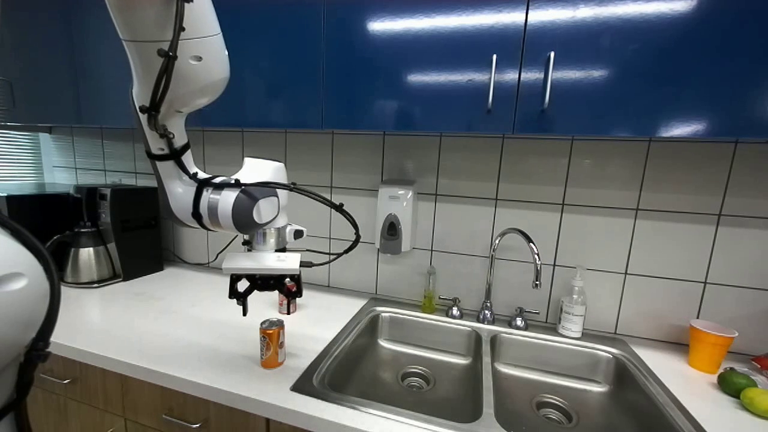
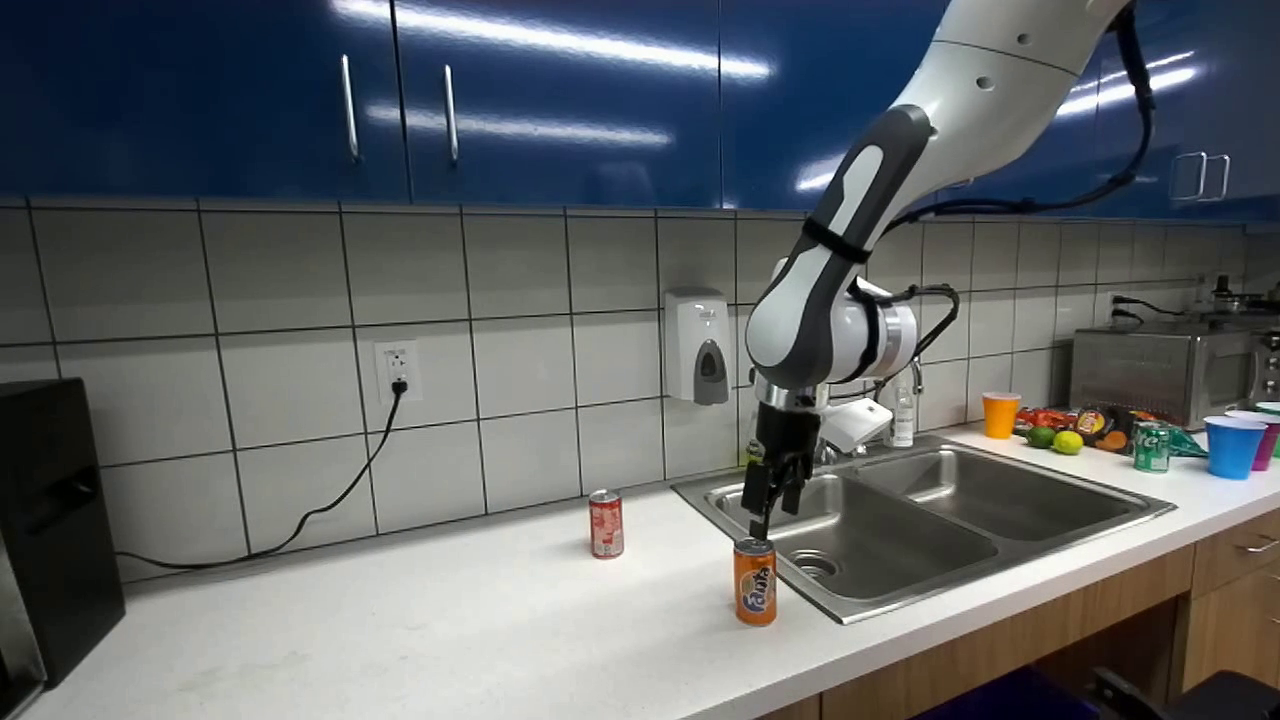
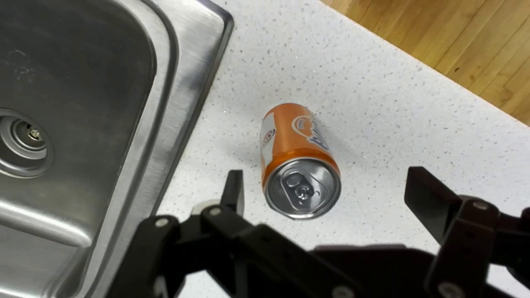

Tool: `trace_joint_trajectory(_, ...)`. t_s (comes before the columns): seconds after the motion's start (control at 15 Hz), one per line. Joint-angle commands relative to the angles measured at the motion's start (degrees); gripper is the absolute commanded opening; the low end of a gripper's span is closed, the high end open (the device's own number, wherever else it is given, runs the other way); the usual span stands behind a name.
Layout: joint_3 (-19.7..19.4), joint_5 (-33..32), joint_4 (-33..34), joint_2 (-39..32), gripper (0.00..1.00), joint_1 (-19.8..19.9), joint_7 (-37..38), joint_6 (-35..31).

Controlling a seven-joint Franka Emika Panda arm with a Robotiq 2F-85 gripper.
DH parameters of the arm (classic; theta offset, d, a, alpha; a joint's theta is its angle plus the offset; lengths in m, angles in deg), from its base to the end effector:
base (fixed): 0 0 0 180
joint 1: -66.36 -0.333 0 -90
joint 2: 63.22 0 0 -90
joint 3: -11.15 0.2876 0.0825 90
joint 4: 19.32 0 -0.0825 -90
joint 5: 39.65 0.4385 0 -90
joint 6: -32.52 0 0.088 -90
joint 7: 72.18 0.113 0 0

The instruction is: Move the can from the sink to the left counter

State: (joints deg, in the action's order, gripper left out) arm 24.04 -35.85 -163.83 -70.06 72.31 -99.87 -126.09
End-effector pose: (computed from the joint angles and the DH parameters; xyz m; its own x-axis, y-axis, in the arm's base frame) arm 0.4970 0.0615 0.1639 0.8486 0.5103 0.1393 0.5145 -0.8575 0.0071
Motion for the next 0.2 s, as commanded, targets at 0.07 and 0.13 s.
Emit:
trace_joint_trajectory(0.07, -2.09, 0.5, -0.11, 0.06, 1.0, -2.22, -0.24, 0.04)
trace_joint_trajectory(0.13, -2.09, 0.5, -0.15, 0.06, 1.0, -2.22, -0.24, 0.04)
